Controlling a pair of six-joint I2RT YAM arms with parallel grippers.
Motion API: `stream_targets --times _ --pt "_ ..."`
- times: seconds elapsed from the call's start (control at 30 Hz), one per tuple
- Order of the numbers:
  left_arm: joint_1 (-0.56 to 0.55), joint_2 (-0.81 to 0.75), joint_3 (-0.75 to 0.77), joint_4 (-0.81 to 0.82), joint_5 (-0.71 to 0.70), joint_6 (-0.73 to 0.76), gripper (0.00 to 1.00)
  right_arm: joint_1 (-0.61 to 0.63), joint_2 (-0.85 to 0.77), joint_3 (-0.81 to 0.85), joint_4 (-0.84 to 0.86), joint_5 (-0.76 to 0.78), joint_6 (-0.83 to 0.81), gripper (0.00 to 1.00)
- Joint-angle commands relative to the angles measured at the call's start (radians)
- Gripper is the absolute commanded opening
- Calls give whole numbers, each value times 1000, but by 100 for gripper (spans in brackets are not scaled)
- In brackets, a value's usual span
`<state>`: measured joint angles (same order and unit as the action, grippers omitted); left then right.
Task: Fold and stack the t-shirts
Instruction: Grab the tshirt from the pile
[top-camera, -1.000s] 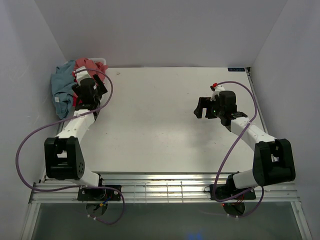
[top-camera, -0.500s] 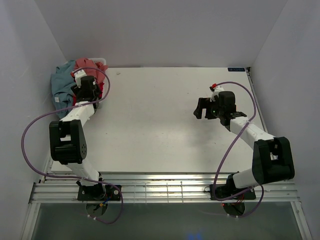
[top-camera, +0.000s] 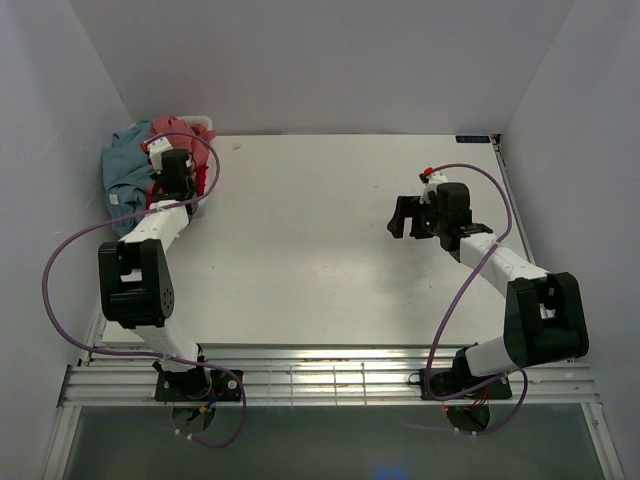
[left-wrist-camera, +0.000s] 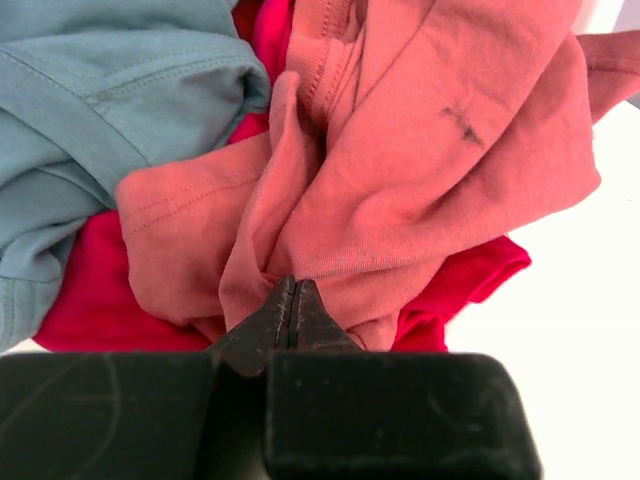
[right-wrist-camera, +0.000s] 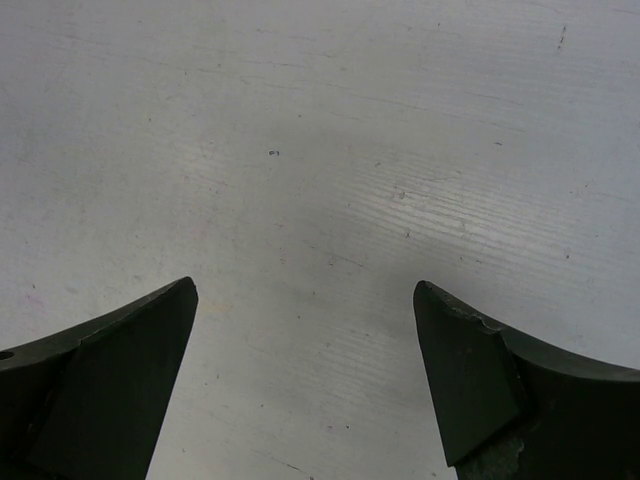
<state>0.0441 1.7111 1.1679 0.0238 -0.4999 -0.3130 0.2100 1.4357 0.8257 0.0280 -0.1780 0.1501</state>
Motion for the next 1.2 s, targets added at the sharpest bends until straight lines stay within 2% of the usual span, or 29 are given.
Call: stream_targets --times 0.0,0.17,0.3,0.33,0.37,0.47,0.5,0.7,0.8,0.9,1.03,1.17 --pt "2 -89 44 -18 66 -34 0 3 2 10 27 6 6 95" --pt "-111 -168 173 -96 167 -49 0 3 20 18 16 3 14 95" --pt "-220 -202 361 -137 213 -23 0 3 17 12 18 2 17 95" --pt "-249 -212 389 -142 246 -26 0 5 15 9 18 5 17 95" --pt "-254 -215 415 -143 355 -53 0 3 14 7 12 6 19 95" --pt "-288 -203 507 -157 493 -103 0 5 0 4 1 12 23 95" --pt "-305 -199 521 -156 553 -103 0 3 -6 4 -2 17 23 95" --pt "-427 -182 480 -136 644 -147 0 5 -57 10 -60 63 22 95" --pt "-501 -163 446 -113 659 -143 0 3 -84 24 -91 81 16 95" --pt "-564 -185 443 -107 604 -108 0 3 -103 30 -109 93 8 95" --pt "-576 -229 486 -128 584 -98 0 3 -119 33 -129 107 5 95" --pt "-576 -191 530 -188 677 -116 0 3 -141 29 -146 135 23 95"
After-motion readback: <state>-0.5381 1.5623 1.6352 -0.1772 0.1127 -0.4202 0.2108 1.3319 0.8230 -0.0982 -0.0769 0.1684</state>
